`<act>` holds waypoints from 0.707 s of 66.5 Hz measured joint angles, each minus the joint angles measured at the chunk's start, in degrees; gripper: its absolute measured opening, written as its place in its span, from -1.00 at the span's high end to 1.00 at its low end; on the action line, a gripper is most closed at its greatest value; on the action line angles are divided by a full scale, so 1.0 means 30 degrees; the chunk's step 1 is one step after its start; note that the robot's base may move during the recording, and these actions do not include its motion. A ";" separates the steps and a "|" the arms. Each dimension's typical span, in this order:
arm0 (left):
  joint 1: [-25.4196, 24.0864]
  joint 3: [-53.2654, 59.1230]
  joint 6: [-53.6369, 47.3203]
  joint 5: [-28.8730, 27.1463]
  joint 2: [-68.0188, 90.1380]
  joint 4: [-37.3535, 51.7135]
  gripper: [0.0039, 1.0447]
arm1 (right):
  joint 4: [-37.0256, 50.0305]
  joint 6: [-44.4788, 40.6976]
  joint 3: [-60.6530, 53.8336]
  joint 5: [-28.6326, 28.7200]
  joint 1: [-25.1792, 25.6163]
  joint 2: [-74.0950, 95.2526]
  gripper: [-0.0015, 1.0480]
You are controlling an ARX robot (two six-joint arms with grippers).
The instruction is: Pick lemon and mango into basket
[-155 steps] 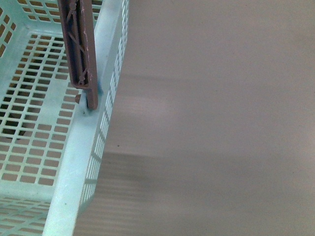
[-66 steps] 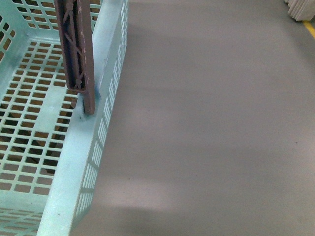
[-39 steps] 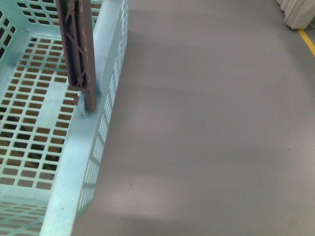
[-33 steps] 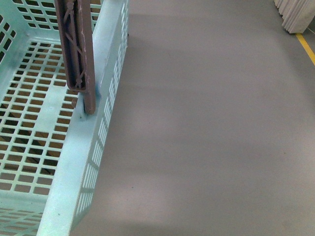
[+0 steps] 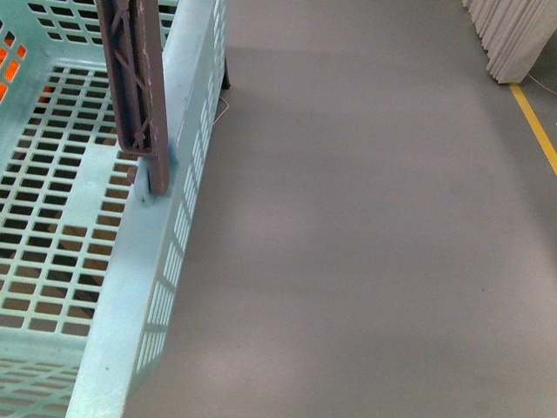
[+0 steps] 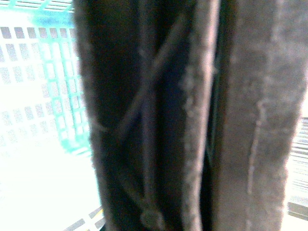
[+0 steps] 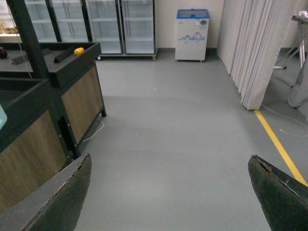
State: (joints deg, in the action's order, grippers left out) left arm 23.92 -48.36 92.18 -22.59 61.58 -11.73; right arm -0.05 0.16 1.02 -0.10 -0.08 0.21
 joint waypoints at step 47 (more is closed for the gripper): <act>0.0080 -0.0015 0.0015 0.0051 -0.0022 -0.0022 0.73 | 0.0000 0.0000 0.0000 0.0022 0.0000 0.0000 -0.83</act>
State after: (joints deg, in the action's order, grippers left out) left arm 24.16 -48.40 92.23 -22.44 61.52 -11.79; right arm -0.05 0.16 1.02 -0.03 -0.08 0.21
